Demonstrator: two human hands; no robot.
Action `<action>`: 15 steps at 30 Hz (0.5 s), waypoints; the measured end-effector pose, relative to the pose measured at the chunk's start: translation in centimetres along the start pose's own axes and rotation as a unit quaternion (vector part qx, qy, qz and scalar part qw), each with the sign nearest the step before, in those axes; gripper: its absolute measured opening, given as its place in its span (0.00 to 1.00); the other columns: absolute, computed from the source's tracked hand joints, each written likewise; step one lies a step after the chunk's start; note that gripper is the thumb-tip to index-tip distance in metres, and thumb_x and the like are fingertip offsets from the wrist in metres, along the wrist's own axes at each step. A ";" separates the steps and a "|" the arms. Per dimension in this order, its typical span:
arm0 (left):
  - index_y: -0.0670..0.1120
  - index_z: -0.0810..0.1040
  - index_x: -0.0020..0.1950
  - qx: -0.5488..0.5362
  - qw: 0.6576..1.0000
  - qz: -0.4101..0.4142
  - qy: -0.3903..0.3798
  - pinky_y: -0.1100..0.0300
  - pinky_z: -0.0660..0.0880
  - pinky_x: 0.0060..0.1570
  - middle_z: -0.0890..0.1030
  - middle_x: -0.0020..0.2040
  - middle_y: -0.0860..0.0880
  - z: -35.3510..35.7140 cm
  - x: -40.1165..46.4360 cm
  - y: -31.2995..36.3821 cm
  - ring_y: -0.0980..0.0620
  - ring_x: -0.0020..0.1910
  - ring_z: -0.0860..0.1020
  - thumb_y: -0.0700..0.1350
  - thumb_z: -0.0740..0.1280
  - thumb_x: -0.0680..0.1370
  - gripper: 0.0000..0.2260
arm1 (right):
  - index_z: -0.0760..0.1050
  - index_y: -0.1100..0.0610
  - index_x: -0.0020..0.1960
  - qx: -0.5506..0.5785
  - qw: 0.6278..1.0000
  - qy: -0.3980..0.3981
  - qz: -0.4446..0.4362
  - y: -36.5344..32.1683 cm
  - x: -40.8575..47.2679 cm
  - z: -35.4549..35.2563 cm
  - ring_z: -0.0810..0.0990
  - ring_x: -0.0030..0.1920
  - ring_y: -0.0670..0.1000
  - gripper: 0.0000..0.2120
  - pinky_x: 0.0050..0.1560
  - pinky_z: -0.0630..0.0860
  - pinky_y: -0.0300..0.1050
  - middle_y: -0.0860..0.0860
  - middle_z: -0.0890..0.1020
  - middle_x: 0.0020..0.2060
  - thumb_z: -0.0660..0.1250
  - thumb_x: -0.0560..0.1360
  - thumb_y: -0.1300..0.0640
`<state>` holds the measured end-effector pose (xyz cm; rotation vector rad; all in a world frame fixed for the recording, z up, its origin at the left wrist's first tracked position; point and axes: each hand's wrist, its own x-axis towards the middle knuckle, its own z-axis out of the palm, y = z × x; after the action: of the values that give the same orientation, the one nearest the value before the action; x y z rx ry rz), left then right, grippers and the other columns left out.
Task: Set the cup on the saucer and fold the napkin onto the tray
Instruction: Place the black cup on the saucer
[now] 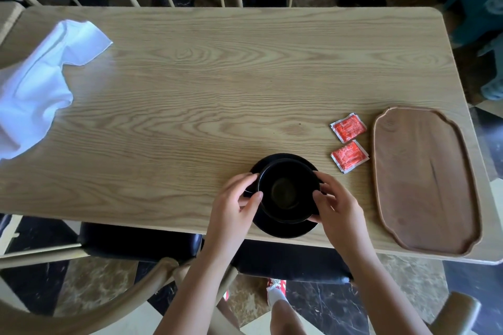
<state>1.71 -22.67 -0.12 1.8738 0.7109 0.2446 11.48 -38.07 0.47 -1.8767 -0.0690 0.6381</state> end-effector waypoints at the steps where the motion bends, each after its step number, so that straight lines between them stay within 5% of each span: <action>1: 0.43 0.75 0.62 0.002 1.000 0.000 0.000 0.69 0.77 0.47 0.74 0.58 0.56 0.0 0.0 0.0 0.55 0.50 0.80 0.38 0.67 0.75 0.15 | 0.75 0.49 0.59 0.001 1.000 -0.003 0.004 -0.1 0.1 -0.1 0.80 0.48 0.48 0.16 0.38 0.82 0.40 0.48 0.80 0.47 0.61 0.76 0.65; 5: 0.43 0.73 0.65 0.048 0.999 0.003 -0.022 0.76 0.73 0.46 0.74 0.65 0.48 -0.3 0.3 0.0 0.58 0.49 0.79 0.39 0.67 0.75 0.18 | 0.75 0.52 0.60 -0.088 0.996 -0.011 -0.007 -0.9 0.4 -0.9 0.81 0.44 0.46 0.16 0.43 0.81 0.41 0.45 0.80 0.43 0.65 0.75 0.64; 9: 0.48 0.69 0.68 0.120 0.991 -0.006 -0.063 0.67 0.76 0.47 0.71 0.68 0.51 -2.0 0.4 1.3 0.55 0.44 0.82 0.44 0.65 0.76 0.20 | 0.76 0.53 0.58 -0.243 0.966 0.031 -0.086 -3.1 0.1 -1.6 0.80 0.44 0.50 0.14 0.43 0.72 0.41 0.51 0.81 0.49 0.68 0.73 0.57; 15: 0.47 0.77 0.48 0.343 0.935 0.077 -0.055 0.60 0.73 0.39 0.81 0.46 0.51 -6.8 0.3 6.2 0.51 0.43 0.80 0.48 0.61 0.78 0.08 | 0.74 0.54 0.55 -0.469 0.866 -0.020 -0.174 -10.1 -2.3 1.6 0.76 0.52 0.54 0.11 0.43 0.73 0.45 0.50 0.77 0.53 0.59 0.76 0.51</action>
<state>0.92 -18.81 8.15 2.5915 0.6146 -0.0227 11.33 -33.46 9.84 -2.6791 -0.8632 0.4012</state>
